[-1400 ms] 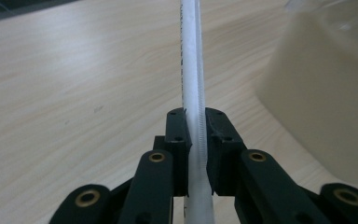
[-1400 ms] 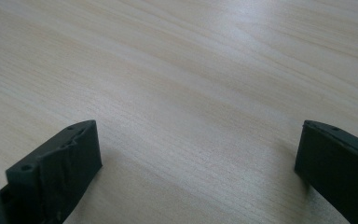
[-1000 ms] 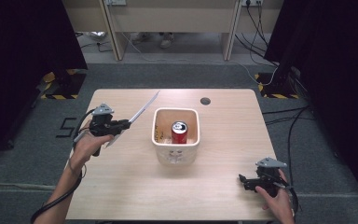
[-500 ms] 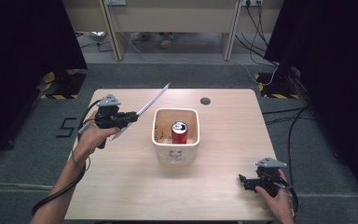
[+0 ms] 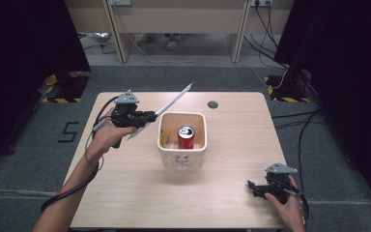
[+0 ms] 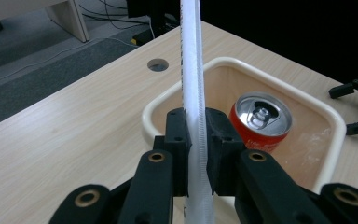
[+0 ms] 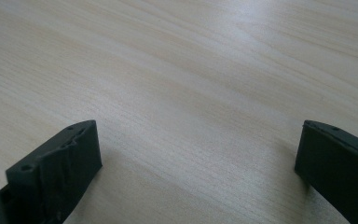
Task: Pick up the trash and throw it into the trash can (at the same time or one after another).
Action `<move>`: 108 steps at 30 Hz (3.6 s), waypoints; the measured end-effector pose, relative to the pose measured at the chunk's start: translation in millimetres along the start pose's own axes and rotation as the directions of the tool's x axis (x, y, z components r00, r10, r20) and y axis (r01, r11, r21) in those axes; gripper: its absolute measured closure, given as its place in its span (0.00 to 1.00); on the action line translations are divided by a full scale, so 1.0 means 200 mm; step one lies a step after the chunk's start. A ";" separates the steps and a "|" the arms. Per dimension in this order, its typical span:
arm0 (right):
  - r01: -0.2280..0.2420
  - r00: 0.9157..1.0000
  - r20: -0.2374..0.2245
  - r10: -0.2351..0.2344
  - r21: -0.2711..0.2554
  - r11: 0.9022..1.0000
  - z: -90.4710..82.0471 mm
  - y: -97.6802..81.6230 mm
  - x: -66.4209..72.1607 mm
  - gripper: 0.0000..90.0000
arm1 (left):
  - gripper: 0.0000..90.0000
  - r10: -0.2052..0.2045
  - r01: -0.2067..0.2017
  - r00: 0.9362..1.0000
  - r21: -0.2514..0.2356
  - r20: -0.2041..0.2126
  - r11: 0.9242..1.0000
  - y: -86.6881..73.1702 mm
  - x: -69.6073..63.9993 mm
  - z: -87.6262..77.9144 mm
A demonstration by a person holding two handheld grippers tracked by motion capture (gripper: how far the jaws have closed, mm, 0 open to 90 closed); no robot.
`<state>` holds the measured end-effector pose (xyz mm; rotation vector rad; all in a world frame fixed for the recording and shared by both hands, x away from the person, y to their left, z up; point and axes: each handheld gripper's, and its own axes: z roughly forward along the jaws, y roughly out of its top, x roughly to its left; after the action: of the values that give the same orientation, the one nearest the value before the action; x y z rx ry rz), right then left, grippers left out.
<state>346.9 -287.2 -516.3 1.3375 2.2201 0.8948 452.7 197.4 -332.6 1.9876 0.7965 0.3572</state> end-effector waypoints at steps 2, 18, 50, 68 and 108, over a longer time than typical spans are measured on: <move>0.000 1.000 0.000 0.000 0.000 1.000 0.00 0.00 0.00 0.00 | 0.89 0.003 -0.003 1.000 -0.005 0.007 1.000 0.02 -0.01 0.02; -0.001 1.000 -0.002 0.001 0.001 1.000 0.00 0.00 0.00 0.00 | 0.89 0.011 -0.011 0.998 0.004 0.067 1.000 0.10 -0.09 0.20; 0.007 1.000 -0.004 -0.007 0.000 1.000 0.00 0.00 0.00 0.00 | 0.88 0.004 -0.004 0.996 -0.007 0.090 1.000 0.15 -0.13 0.31; 0.009 1.000 -0.004 -0.009 -0.001 1.000 0.00 0.00 0.00 0.00 | 0.88 -0.029 0.030 0.996 -0.014 0.088 0.999 0.17 -0.13 0.43; 0.007 1.000 -0.006 -0.007 0.000 1.000 0.00 0.00 0.00 0.00 | 0.88 -0.046 0.046 0.991 -0.002 0.125 0.999 0.00 -0.12 0.30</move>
<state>346.3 -286.9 -516.4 1.3279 2.2284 0.8971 467.1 142.1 -362.1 1.9632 0.7601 0.2052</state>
